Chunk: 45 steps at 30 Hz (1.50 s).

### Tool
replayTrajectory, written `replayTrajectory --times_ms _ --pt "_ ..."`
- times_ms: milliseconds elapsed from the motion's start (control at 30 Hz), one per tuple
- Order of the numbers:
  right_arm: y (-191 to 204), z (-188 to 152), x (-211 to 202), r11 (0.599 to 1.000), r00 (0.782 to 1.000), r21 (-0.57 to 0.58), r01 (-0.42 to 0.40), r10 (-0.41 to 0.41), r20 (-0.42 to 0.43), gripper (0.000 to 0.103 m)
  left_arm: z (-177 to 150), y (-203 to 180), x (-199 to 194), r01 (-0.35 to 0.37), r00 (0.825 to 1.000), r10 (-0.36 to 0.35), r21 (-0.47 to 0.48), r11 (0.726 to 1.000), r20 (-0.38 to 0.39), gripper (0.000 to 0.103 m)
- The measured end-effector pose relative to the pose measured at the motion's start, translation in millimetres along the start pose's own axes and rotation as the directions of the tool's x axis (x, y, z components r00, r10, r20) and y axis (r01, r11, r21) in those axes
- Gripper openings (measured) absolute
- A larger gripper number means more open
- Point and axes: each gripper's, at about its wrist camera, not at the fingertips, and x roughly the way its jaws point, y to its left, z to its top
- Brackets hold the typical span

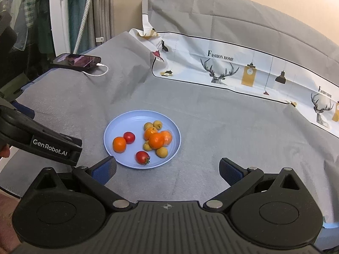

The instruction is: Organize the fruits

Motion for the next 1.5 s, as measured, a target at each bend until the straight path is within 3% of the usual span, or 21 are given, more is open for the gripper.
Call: replayTrajectory --times_ms 267,433,1500 --pt "-3.1 -1.5 3.7 1.000 1.000 0.020 0.015 -0.015 -0.014 0.102 -0.7 -0.9 3.9 -0.029 1.000 0.029 0.010 1.000 0.000 0.103" --pt "-3.4 -1.7 5.6 1.000 1.000 0.024 0.016 -0.015 -0.024 0.102 -2.1 -1.5 5.9 0.003 1.000 -0.003 0.023 1.000 -0.012 0.103" --pt "-5.0 -1.0 6.3 1.000 1.000 0.016 0.016 -0.015 -0.025 0.102 -0.5 -3.7 8.8 0.023 1.000 -0.022 0.037 0.999 -0.020 0.103"
